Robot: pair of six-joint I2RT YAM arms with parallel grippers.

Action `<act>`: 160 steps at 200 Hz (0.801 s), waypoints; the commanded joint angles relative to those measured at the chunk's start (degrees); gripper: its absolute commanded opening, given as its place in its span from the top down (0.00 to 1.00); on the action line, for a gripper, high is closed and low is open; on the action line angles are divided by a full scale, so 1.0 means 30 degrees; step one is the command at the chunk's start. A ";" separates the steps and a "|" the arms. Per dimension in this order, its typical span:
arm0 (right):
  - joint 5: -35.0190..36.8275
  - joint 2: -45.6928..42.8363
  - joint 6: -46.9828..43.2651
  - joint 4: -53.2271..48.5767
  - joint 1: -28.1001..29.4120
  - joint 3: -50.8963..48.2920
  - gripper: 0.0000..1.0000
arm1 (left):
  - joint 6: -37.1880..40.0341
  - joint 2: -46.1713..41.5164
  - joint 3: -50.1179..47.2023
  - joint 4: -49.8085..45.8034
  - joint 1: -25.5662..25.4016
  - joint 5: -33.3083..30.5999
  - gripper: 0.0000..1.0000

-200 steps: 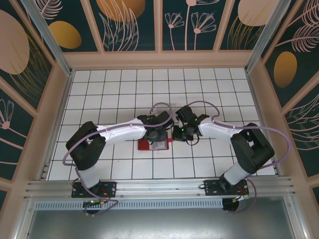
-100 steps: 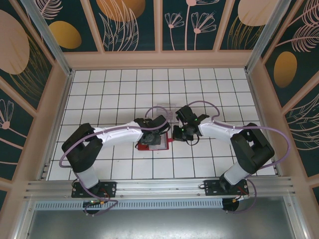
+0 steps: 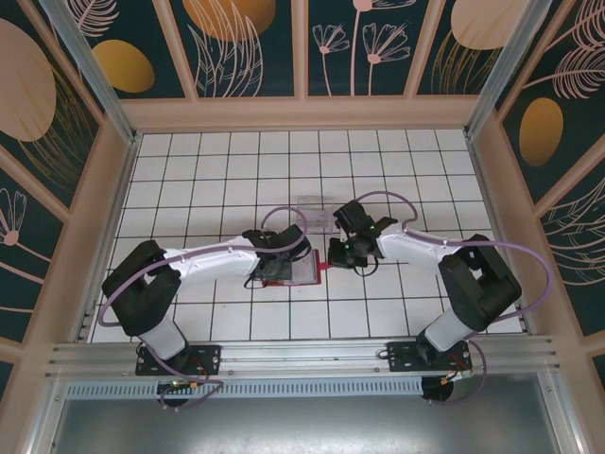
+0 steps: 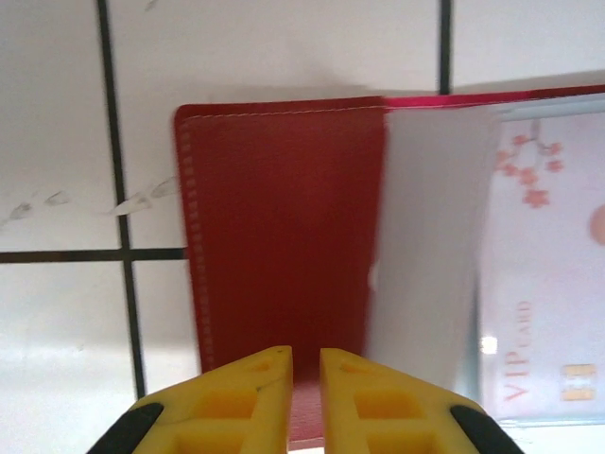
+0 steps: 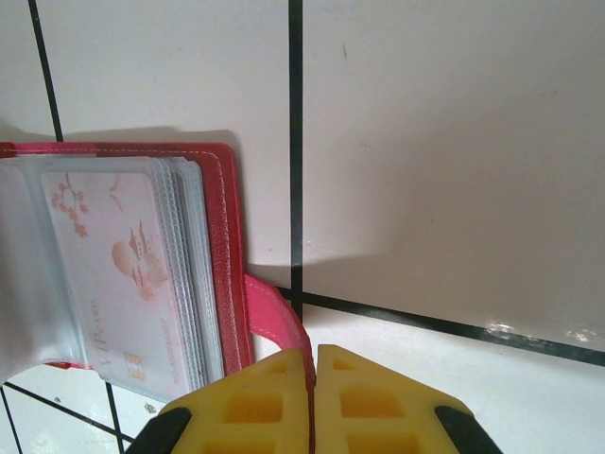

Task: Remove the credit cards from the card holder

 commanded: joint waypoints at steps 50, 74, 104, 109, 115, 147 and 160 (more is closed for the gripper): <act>0.0440 -0.0588 0.0434 -0.0731 -0.0008 0.0703 0.91 | -0.0982 -0.4081 -0.1217 -0.0817 0.1139 -0.0436 0.81; 0.0670 -0.0689 0.0520 -0.0985 0.0027 0.0820 0.84 | -0.0780 -0.4327 -0.0419 -0.0142 0.1156 0.0521 0.80; 0.1696 -0.1112 0.0584 -0.1910 0.0114 0.1365 0.74 | -0.0632 -0.3703 -0.0357 0.2406 0.1214 0.2396 0.80; 0.1956 -0.1195 0.0606 -0.2119 0.0135 0.1525 0.73 | -0.0624 -0.3540 -0.0408 0.2880 0.1214 0.2674 0.80; 0.2278 -0.1311 0.0608 -0.2416 0.0136 0.1701 0.72 | -0.0633 -0.3338 -0.0514 0.3463 0.1285 0.3010 0.79; 0.2790 -0.1423 0.0551 -0.2998 0.0321 0.2484 0.71 | -0.0681 -0.2730 -0.2141 0.7326 0.2011 0.5266 0.72; 0.2628 -0.1208 0.0523 -0.3011 0.0534 0.2836 0.71 | -0.0708 -0.2470 -0.2560 0.8118 0.2249 0.5750 0.71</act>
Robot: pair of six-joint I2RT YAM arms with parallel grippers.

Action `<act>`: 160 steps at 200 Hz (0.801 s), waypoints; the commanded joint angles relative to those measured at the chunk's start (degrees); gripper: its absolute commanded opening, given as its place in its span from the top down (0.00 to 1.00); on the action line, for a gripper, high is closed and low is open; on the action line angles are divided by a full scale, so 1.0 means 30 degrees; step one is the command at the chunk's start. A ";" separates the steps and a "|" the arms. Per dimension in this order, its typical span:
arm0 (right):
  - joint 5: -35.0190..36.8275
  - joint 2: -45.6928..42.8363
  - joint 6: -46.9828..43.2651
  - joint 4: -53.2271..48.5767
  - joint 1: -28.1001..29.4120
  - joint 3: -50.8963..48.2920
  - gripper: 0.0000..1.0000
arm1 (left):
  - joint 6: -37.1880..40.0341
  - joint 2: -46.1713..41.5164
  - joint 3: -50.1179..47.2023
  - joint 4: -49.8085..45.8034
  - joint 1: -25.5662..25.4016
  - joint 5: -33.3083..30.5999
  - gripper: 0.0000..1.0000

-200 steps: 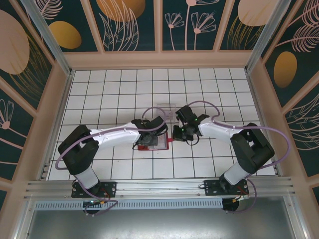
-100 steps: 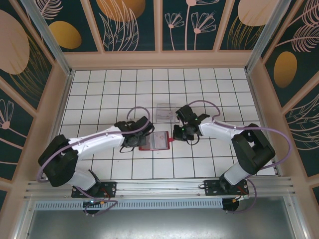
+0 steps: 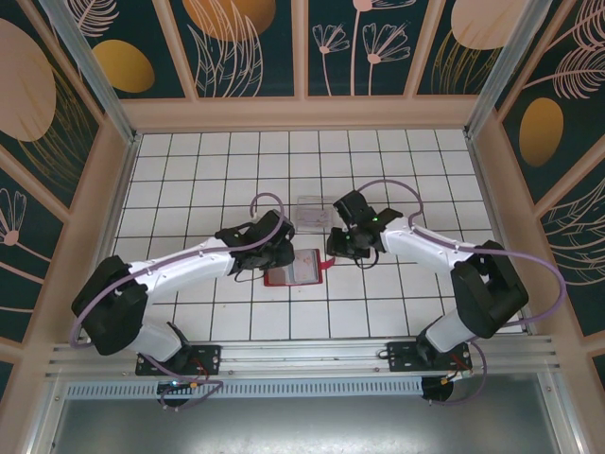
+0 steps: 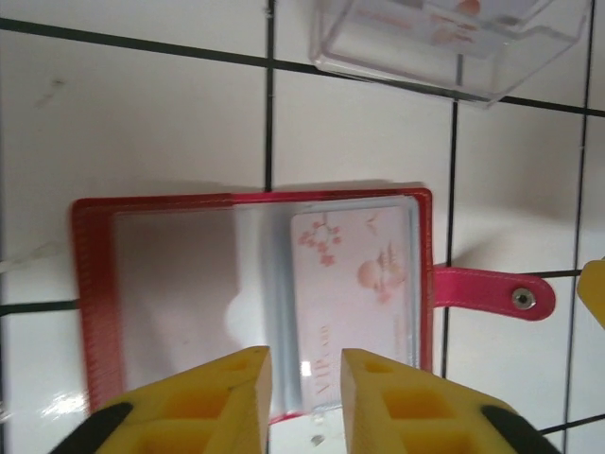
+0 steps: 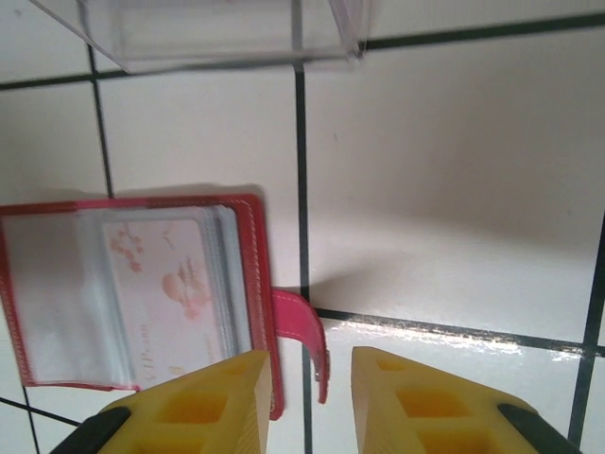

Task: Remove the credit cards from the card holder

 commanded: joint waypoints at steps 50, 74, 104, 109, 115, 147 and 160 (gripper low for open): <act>-0.1135 0.1699 -0.0139 0.0227 0.1639 0.2131 0.70 | 0.0059 0.1121 -0.2283 0.4347 0.1170 0.2970 0.72; -0.1334 0.3036 -0.0230 0.0561 0.1949 0.2582 0.71 | 0.0003 0.1171 -0.2743 0.4919 0.1363 0.3324 0.72; -0.1554 0.4273 -0.0289 0.1020 0.2012 0.2649 0.71 | 0.0055 0.1605 -0.2822 0.5343 0.1509 0.3857 0.72; -0.1533 0.4448 -0.0316 0.1064 0.2012 0.2649 0.71 | 0.0043 0.1689 -0.2842 0.5386 0.1509 0.3899 0.72; -0.1477 0.4626 -0.0318 0.1073 0.2013 0.2649 0.71 | 0.0015 0.1763 -0.2857 0.5416 0.1509 0.3917 0.72; -0.1459 0.5260 -0.0406 0.1379 0.2011 0.2478 0.71 | 0.0074 0.2121 -0.2799 0.5431 0.1511 0.3976 0.72; -0.1552 0.5440 -0.0406 0.1526 0.2009 0.2366 0.72 | 0.0116 0.2239 -0.2769 0.5461 0.1510 0.4034 0.72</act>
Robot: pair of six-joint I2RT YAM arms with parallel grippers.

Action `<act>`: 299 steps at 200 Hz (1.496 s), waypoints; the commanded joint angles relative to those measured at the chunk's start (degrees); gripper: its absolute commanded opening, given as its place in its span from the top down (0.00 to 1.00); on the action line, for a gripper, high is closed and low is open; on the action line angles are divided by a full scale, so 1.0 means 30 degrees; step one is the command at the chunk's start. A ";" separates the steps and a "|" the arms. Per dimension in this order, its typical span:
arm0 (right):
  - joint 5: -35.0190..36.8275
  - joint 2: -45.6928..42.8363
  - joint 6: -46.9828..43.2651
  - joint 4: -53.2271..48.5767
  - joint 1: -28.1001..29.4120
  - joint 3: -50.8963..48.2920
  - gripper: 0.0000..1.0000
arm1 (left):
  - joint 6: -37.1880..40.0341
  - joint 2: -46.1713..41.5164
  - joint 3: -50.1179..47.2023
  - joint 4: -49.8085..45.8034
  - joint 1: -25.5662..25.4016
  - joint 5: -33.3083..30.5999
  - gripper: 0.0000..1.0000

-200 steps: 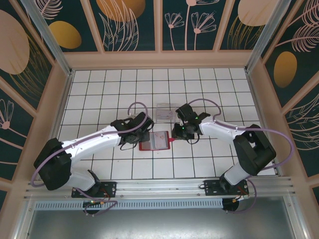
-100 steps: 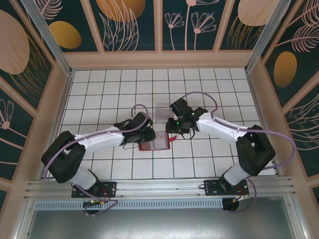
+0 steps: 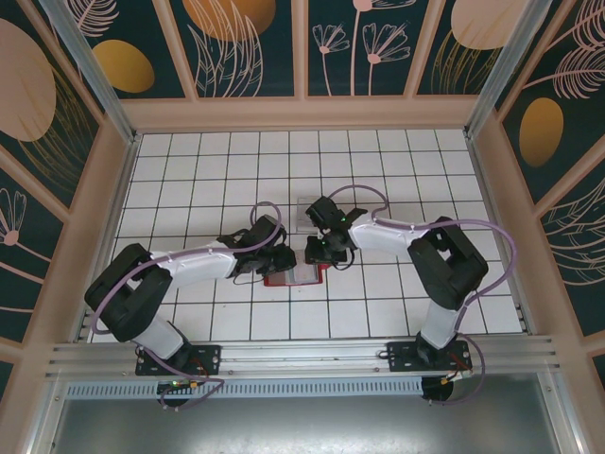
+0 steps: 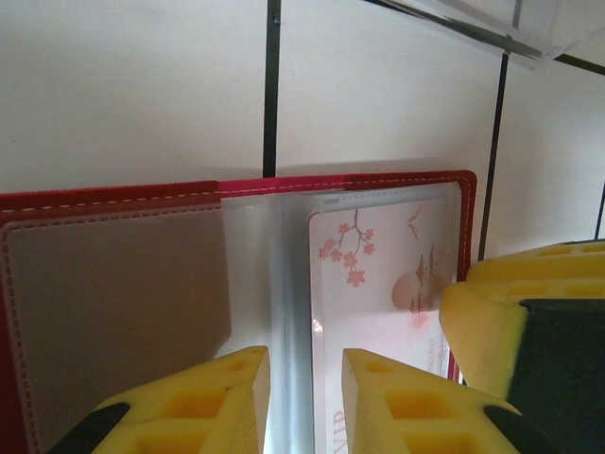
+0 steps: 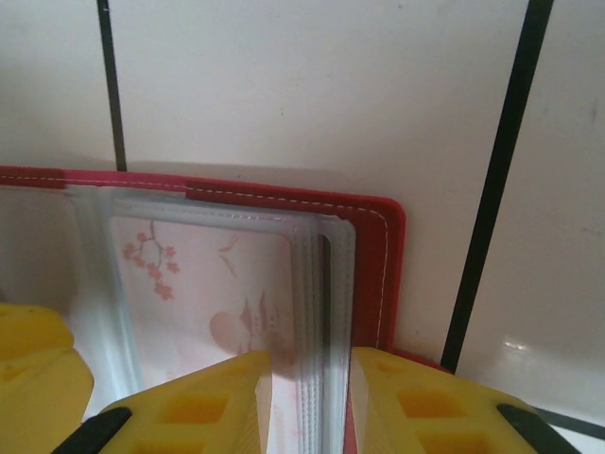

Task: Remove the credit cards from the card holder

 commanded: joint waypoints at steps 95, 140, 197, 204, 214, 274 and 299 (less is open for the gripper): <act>-0.0376 0.0530 -0.0182 0.0940 0.0072 -0.0319 0.89 | 0.0221 0.1174 -0.0022 0.0304 0.0110 0.0231 0.76; -0.0383 0.0440 -0.0091 0.0953 0.0089 -0.0396 0.91 | 0.0302 0.1448 0.0040 0.0223 0.0110 0.0308 0.80; -0.0201 0.0337 0.0082 0.0920 0.0089 -0.0576 0.87 | 0.0748 0.0886 0.0370 -0.2127 0.0104 -0.1472 0.84; -0.0200 0.0305 0.0112 0.0922 0.0089 -0.0605 0.86 | 0.0775 0.0755 0.0381 -0.2320 0.0098 -0.1591 0.84; -0.0171 0.0255 0.0123 0.0925 0.0087 -0.0667 0.85 | 0.0849 0.0607 0.0362 -0.2544 0.0107 -0.1692 0.84; -0.0164 0.0092 0.0260 0.0984 0.0089 -0.0847 0.85 | 0.0856 -0.0487 0.0747 -0.2638 0.0098 -0.1825 0.81; 0.0244 -0.0309 0.0377 0.0710 0.0090 -0.0723 0.84 | 0.0633 -0.0901 0.0661 -0.1946 0.0114 -0.1458 0.80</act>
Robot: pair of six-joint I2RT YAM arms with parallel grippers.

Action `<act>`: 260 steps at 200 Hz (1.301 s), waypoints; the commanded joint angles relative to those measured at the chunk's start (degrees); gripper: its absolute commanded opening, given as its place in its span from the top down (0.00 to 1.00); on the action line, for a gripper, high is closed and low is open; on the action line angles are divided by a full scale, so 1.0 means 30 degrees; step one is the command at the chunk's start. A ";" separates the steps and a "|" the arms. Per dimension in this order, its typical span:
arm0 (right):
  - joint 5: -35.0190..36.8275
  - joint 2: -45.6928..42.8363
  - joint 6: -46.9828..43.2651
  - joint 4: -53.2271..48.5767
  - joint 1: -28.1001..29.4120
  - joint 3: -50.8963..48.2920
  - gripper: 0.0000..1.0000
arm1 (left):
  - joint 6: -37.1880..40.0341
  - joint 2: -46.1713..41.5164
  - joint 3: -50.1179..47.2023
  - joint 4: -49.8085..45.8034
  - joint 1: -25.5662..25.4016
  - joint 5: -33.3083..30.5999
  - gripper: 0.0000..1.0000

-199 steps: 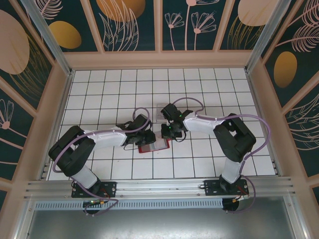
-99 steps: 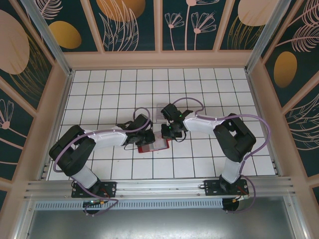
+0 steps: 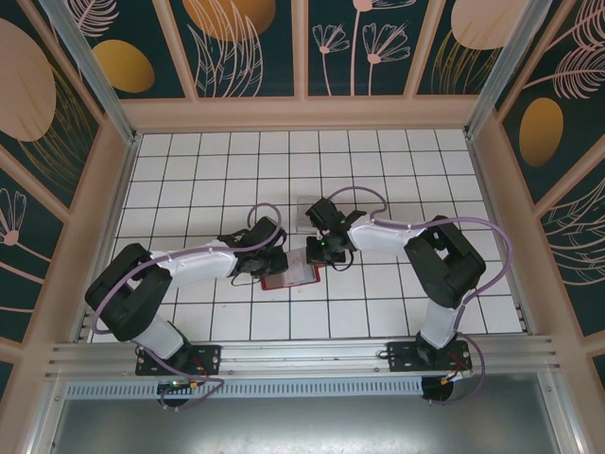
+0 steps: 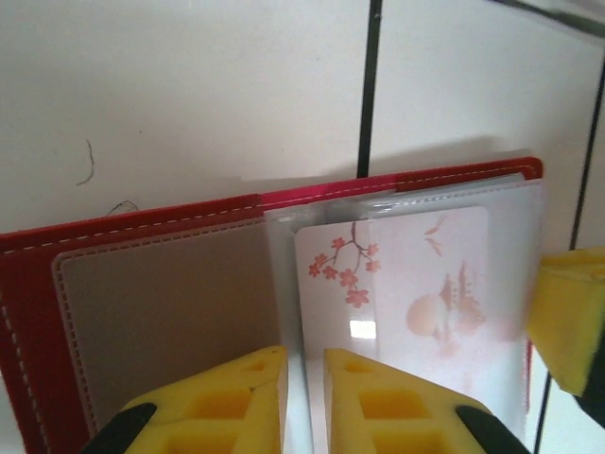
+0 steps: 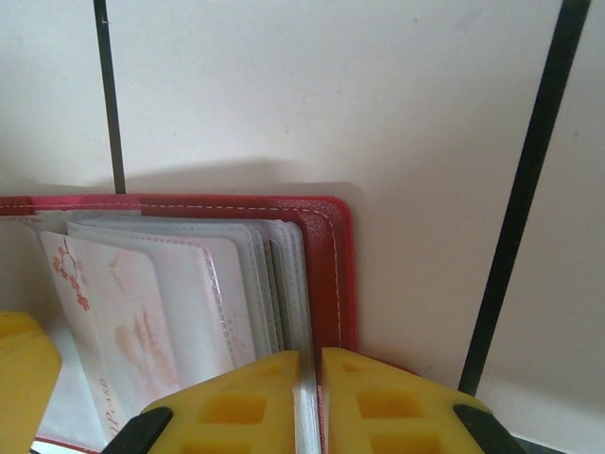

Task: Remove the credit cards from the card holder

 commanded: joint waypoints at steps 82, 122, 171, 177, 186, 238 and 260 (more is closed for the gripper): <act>0.0728 -0.1244 0.0374 -0.0997 0.0090 0.0256 0.63 | -0.0492 -0.0796 -0.0675 0.1902 0.0480 0.1038 0.80; 0.0071 -0.0956 0.0191 -0.0696 0.0104 0.0376 0.55 | -0.0495 -0.0966 -0.0954 0.2103 0.0722 0.1173 0.81; -0.0101 0.0011 0.0133 -0.0398 0.0250 0.0310 0.55 | -0.1028 -0.0838 -0.1588 0.3850 0.0960 0.2459 0.79; -0.0148 0.0089 0.0111 -0.0302 0.0235 0.0218 0.55 | -0.1067 -0.0804 -0.1684 0.3995 0.1004 0.2595 0.79; -0.0190 0.0209 0.0114 -0.0194 0.0228 0.0136 0.56 | -0.1143 -0.0754 -0.1837 0.4203 0.1109 0.2756 0.79; 0.0246 0.0567 0.0026 -0.0526 0.0224 -0.0057 0.68 | -0.1246 -0.0417 -0.2624 0.5101 0.1512 0.3365 0.75; 0.0209 0.0593 0.0054 -0.0498 0.0215 -0.0087 0.71 | -0.1222 -0.0244 -0.2802 0.5532 0.1524 0.3682 0.75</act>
